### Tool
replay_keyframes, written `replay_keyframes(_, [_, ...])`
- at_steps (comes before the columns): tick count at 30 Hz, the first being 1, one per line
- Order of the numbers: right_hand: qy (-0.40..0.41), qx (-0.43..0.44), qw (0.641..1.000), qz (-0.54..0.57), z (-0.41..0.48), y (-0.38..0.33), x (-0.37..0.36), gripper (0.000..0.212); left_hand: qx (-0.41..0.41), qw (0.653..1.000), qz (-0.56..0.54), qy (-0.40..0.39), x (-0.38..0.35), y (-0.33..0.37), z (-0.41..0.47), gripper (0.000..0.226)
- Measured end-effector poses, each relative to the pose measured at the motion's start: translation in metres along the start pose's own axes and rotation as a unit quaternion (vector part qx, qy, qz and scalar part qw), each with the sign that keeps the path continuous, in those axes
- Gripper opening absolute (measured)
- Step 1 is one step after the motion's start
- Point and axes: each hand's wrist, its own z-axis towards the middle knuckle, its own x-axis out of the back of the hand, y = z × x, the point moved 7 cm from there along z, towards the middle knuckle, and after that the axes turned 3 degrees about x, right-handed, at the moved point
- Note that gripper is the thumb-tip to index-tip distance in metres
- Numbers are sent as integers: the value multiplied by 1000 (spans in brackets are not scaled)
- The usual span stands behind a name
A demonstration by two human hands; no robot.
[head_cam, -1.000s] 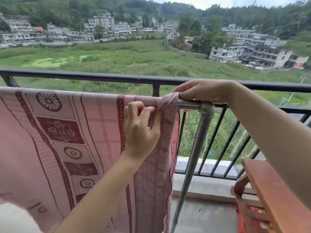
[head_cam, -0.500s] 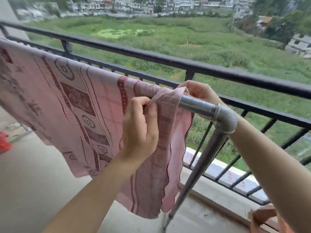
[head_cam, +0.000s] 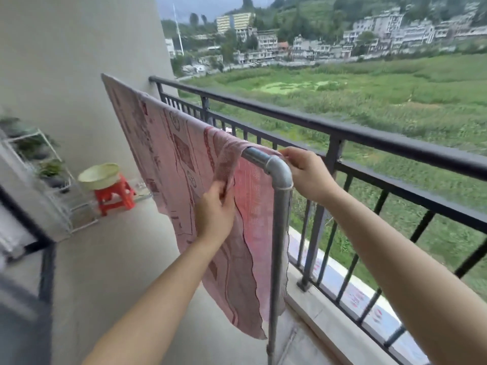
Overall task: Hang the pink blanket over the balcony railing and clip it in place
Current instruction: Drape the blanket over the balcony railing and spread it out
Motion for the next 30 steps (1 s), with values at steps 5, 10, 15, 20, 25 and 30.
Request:
replay_keyframes(5, [21,7,1000,1,16,-21,7,25,38,998,-14,44,53,14,16,15])
replay_keyframes(10, [54,187,957,-214,12,-53,27,46,-88,991,79,62,94,53,28,19])
replay_keyframes(15, [53,228,915,-328,11,-55,34,46,-188,967,158,61,103,70,16,35])
replay_keyframes(20, [81,225,931,-275,8,-68,49,27,-235,970,31,59,104,113,23,17])
replay_keyframes(25, [82,172,961,-201,-12,-56,63,31,-263,964,-28,25,90,122,5,11])
replay_keyframes(30, [35,118,961,-247,-52,-19,59,39,-260,963,31,-63,47,91,-42,12])
